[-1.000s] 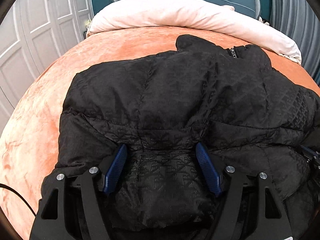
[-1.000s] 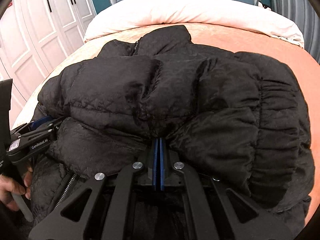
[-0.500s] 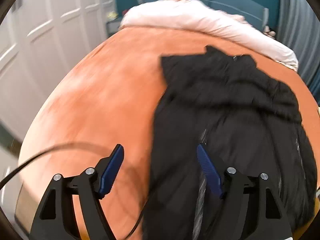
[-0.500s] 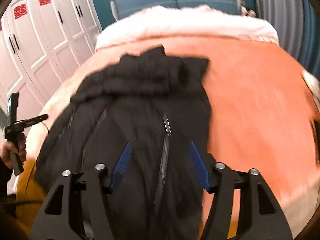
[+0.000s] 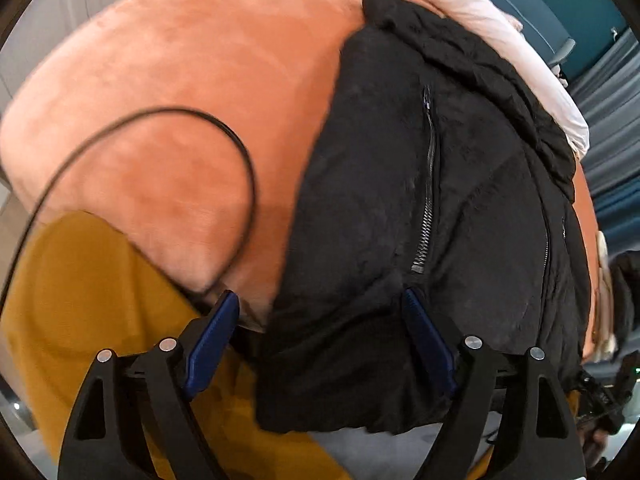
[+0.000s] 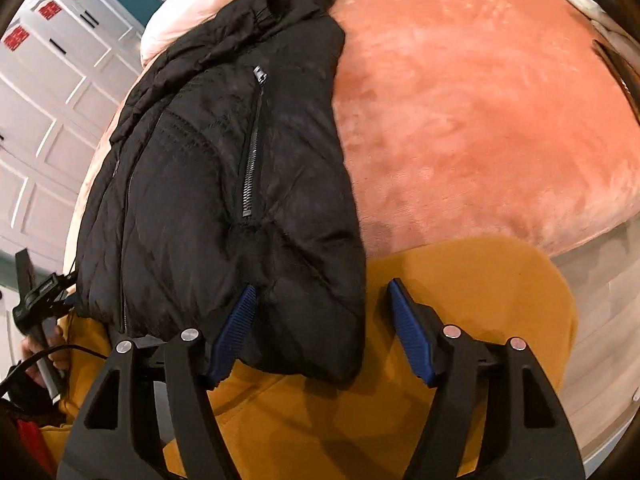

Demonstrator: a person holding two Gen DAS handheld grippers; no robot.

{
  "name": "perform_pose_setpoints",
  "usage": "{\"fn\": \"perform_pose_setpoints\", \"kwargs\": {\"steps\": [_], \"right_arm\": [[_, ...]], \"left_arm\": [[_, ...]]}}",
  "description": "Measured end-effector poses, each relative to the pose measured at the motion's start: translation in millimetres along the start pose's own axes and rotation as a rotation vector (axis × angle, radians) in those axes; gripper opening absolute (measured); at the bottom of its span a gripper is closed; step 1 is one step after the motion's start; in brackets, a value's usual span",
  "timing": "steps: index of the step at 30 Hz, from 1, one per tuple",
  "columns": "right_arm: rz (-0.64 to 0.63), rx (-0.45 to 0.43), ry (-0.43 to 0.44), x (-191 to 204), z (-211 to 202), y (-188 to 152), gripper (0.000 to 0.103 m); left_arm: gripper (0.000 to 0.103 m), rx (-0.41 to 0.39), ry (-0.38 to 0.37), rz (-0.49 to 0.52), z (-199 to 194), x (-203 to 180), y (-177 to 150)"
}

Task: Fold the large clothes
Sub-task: 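Grasp the jacket hem with both grippers and lift it toward the collar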

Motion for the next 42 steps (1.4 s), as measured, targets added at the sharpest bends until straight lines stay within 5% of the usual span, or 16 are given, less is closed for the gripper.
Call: {"fn": "perform_pose_setpoints", "kwargs": {"steps": [2,5,7,8,10,12,15,24,30,33,36,38,42], "right_arm": [[-0.028,0.021,0.011,7,3,-1,0.067],[-0.069,0.041,0.027,17,7,-4,0.050],[-0.092,0.026,0.050,23,4,-4,0.020],[-0.095,0.011,0.053,24,1,-1,0.016],[-0.111,-0.049,0.062,30,-12,2,0.009],[-0.118,-0.108,0.089,39,-29,5,0.008],[-0.138,-0.205,0.142,56,-66,16,0.007],[-0.242,-0.432,0.282,95,-195,36,0.007],[-0.190,-0.706,0.386,85,-245,121,0.007],[-0.120,-0.765,0.396,69,-219,191,0.008],[0.008,-0.720,0.382,53,-159,258,0.011],[0.038,-0.681,0.298,46,-113,292,0.013],[0.105,-0.623,0.265,35,-57,324,0.023]], "left_arm": [[0.081,-0.009,-0.005,-0.009,5,-4,3],[0.078,-0.017,-0.037,-0.001,7,-11,7],[0.051,-0.019,-0.076,0.028,5,-20,9],[0.045,-0.026,-0.085,0.060,1,-27,8],[0.013,-0.043,-0.088,0.115,-9,-36,9],[0.008,-0.077,-0.131,0.129,-29,-46,13],[0.005,-0.163,-0.245,0.154,-80,-71,21],[0.004,-0.314,-0.433,0.216,-219,-117,32],[0.005,-0.486,-0.541,0.212,-276,-143,97],[0.006,-0.538,-0.501,0.177,-252,-161,162],[0.013,-0.477,-0.415,0.080,-192,-171,229],[0.016,-0.414,-0.340,-0.015,-134,-170,266],[0.017,-0.321,-0.160,-0.022,-41,-165,296]]}}
Point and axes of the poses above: each gripper's, at about its wrist camera, not at the fingertips, and z roughly the way its jaws point, x to its left, y to its top, the point moved 7 cm from there along z, roughly the way its jaws point, and after that the axes turned 7 degrees about -z, right-handed, at the moved point
